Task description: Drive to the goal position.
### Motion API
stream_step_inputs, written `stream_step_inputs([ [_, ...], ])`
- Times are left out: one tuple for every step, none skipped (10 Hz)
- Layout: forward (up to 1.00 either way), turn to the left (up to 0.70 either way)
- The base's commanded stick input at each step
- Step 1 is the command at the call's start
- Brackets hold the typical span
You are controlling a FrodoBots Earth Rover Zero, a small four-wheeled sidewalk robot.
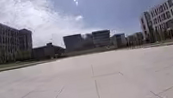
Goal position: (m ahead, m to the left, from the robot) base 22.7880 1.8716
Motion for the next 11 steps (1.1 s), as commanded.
stream_step_inputs([
  [0.45,0.03],
  [0.45,0.03],
  [0.45,0.03],
  [0.45,0.03],
  [0.45,0.03],
  [0.45,0.03],
  [0.45,0.03],
  [0.45,0.03],
  [0.45,0.03],
  [0.45,0.03],
  [0.45,0.03],
])
